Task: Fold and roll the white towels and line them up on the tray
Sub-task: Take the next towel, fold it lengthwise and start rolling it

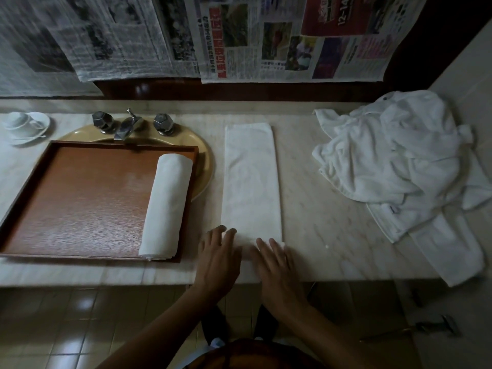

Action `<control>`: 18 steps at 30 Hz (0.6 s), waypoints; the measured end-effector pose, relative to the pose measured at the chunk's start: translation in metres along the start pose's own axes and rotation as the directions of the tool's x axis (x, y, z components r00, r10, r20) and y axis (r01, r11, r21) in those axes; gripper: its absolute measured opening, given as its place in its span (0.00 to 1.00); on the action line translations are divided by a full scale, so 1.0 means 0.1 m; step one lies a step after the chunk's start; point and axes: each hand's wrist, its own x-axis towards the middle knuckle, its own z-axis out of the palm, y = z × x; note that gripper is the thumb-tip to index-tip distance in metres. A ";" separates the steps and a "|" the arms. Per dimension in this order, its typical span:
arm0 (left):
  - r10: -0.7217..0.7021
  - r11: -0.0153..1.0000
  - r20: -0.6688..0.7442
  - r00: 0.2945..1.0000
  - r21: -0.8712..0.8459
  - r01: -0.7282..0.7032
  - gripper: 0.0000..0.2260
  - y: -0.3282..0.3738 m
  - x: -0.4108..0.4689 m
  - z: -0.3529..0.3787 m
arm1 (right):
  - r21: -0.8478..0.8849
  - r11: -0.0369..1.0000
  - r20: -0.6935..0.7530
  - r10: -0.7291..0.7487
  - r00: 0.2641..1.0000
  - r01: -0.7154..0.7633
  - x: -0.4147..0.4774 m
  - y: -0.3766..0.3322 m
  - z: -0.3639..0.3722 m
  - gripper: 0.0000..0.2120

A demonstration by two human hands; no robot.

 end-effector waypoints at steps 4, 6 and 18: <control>0.208 0.939 0.202 0.957 0.232 -0.253 0.44 -0.08 -0.20 0.16 | -0.016 0.998 0.002 -0.058 0.998 0.059 0.11 0.12 0.03 0.40; 0.182 0.921 0.254 0.950 0.294 -0.255 0.50 -0.13 -0.14 0.18 | 0.005 0.997 0.020 -0.071 0.997 0.071 0.20 0.17 0.01 0.38; 0.196 0.973 0.312 0.930 0.057 -0.225 0.28 -0.19 0.40 -0.06 | 0.099 0.992 0.125 -0.095 0.988 0.083 0.62 0.45 -0.17 0.31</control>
